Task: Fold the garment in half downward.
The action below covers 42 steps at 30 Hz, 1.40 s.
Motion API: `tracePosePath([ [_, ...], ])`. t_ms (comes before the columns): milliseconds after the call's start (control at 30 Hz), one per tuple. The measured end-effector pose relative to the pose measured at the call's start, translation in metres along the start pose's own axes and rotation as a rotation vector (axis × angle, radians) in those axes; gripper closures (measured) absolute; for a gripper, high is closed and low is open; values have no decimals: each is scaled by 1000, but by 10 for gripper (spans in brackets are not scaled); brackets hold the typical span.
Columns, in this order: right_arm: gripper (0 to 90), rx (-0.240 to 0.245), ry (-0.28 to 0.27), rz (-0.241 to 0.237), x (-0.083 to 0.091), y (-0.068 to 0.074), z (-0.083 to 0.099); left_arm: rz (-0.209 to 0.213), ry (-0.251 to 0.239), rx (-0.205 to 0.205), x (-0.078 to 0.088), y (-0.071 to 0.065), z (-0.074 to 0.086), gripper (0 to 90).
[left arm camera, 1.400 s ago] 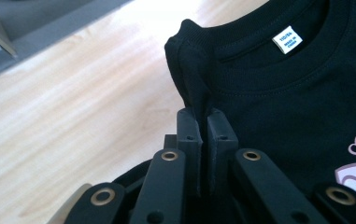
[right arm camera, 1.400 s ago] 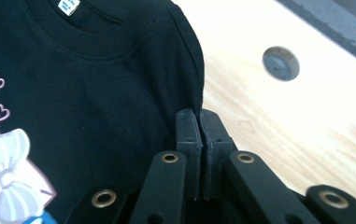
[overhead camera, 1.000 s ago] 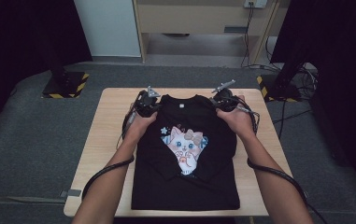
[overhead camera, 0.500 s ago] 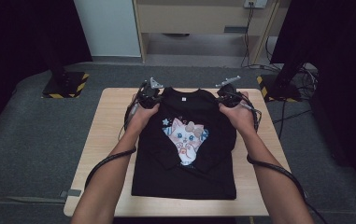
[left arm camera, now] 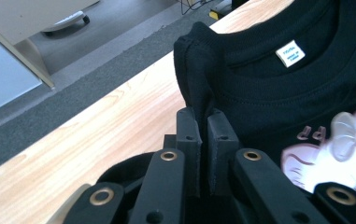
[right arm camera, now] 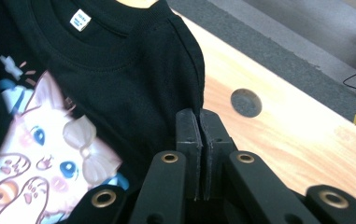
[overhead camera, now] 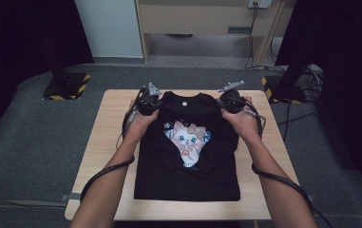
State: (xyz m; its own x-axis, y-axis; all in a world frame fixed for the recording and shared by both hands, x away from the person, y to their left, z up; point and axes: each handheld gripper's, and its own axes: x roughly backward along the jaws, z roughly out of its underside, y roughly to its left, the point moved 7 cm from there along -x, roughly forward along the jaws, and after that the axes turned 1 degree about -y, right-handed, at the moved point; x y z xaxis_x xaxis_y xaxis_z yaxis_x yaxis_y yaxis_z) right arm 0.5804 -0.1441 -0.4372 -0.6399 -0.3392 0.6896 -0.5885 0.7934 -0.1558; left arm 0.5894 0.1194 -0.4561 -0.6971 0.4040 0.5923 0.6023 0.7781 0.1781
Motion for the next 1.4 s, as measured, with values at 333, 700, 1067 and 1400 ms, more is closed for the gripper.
tracePosePath([
  [333,880,-19,-14,-41,7,15,18,15,16,-2,9,-17,18,862],
  [700,880,8,-21,-77,20,34,28,33,11,9,25,-37,35,865],
  [1067,880,20,-28,-98,32,41,48,55,22,4,32,-48,50,864],
  [1400,880,49,-12,-107,44,50,59,69,11,0,49,-59,51,864],
])
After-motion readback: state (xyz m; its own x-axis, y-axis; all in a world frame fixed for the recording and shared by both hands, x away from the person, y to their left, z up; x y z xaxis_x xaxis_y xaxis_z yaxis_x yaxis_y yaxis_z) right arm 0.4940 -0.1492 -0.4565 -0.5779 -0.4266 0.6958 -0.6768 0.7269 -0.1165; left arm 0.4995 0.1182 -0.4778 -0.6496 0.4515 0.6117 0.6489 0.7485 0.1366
